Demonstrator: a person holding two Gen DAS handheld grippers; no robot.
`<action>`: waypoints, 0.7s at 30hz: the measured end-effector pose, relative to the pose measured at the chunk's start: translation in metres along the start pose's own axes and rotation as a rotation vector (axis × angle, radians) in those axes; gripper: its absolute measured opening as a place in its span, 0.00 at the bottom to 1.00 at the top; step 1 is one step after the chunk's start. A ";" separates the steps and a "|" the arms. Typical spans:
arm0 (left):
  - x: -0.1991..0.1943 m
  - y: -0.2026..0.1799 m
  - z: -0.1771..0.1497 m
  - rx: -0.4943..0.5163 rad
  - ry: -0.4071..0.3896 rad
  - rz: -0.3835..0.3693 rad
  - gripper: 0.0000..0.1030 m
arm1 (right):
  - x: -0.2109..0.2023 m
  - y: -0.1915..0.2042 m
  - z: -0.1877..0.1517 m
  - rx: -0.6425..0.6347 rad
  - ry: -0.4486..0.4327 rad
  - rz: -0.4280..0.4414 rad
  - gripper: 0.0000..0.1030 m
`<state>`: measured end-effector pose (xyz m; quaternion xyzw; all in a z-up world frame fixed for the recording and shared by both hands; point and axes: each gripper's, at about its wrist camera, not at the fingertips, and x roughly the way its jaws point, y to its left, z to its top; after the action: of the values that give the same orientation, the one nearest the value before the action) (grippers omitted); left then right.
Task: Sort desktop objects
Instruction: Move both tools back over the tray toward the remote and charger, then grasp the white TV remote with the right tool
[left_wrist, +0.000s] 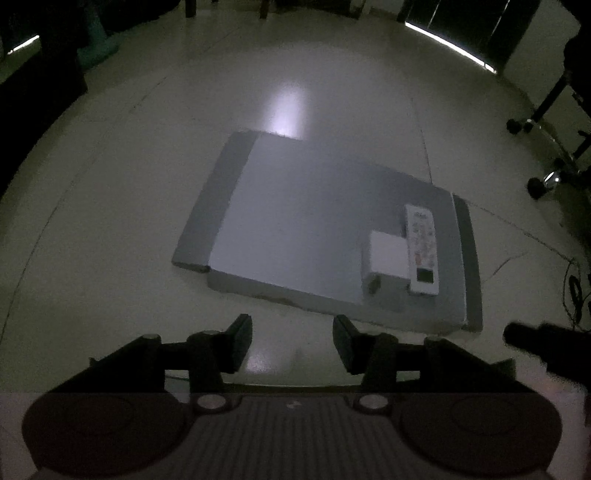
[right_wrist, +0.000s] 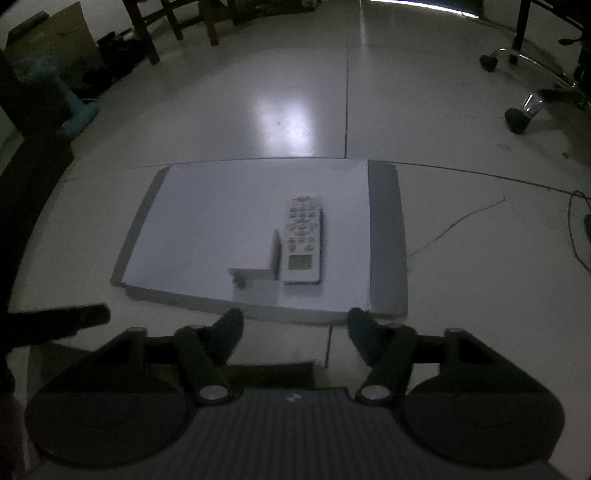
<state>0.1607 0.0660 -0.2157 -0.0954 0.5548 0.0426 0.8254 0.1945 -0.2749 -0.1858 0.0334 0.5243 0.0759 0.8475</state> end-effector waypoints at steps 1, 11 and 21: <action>0.005 0.000 0.000 0.008 0.012 0.002 0.43 | 0.005 -0.004 0.002 0.006 0.007 -0.006 0.54; 0.036 -0.018 0.031 0.060 0.039 -0.034 0.43 | 0.048 -0.024 0.024 0.007 0.061 0.013 0.50; 0.041 -0.016 0.029 0.051 0.060 -0.040 0.43 | 0.124 -0.041 0.066 0.056 0.119 -0.011 0.50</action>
<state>0.2056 0.0545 -0.2411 -0.0868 0.5781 0.0088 0.8113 0.3120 -0.2938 -0.2712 0.0498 0.5759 0.0586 0.8139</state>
